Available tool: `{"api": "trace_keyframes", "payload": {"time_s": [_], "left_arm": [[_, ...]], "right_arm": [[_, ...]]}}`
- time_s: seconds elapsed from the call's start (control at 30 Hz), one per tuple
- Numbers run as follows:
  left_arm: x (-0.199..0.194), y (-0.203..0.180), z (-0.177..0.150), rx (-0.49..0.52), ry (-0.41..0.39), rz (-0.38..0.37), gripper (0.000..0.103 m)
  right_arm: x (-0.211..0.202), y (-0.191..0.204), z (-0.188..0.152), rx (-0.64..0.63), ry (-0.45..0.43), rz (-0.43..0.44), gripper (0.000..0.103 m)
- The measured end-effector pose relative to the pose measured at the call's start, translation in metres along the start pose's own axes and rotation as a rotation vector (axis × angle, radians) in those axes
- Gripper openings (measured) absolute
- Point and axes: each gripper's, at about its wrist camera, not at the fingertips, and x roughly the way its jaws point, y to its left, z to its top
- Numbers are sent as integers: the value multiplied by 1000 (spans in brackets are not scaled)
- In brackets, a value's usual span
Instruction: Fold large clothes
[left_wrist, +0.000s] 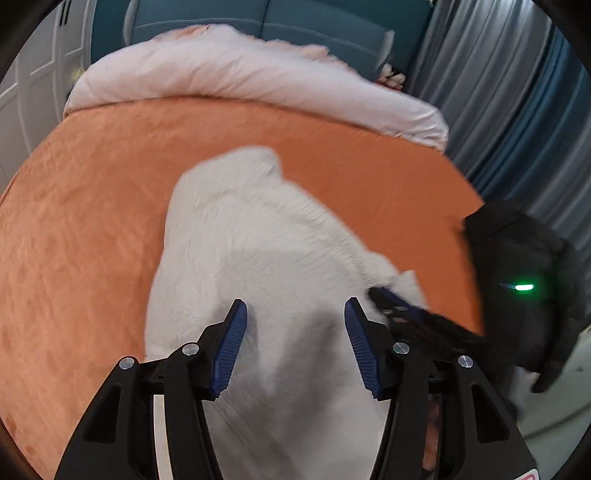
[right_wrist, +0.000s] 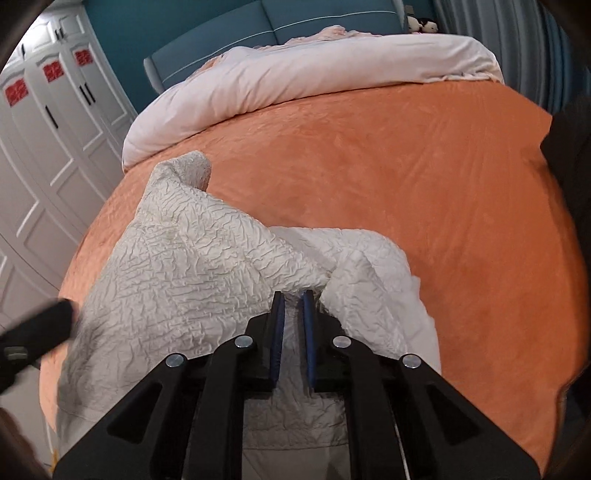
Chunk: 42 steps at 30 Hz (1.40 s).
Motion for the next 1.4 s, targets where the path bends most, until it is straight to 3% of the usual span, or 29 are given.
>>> {"api": "trace_keyframes", "payload": {"time_s": [0.17, 0.57, 0.77, 0.9, 0.93, 1.03, 1.17, 1.4], "left_arm": [[23, -7, -23, 104, -61, 79, 65], [55, 8, -45, 101, -124, 89, 69], [54, 8, -42, 103, -116, 93, 68], [25, -4, -35, 160, -65, 127, 68], [16, -6, -36, 174, -64, 140, 69], [-23, -14, -46, 227, -64, 171, 72], [-57, -16, -65, 211, -25, 163, 72], [-72, -6, -100, 169, 56, 200, 73]], "right_arm": [[15, -4, -11, -5, -21, 38, 6], [42, -9, -26, 24, -67, 64, 4], [42, -7, -23, 16, -57, 54, 4], [11, 11, -8, -32, 1, -37, 6], [0, 15, -7, -35, 5, -42, 11], [-50, 28, -13, -54, -2, -36, 11], [-97, 33, -42, -34, 26, -24, 11], [-114, 35, -92, 5, 90, -15, 11]]}}
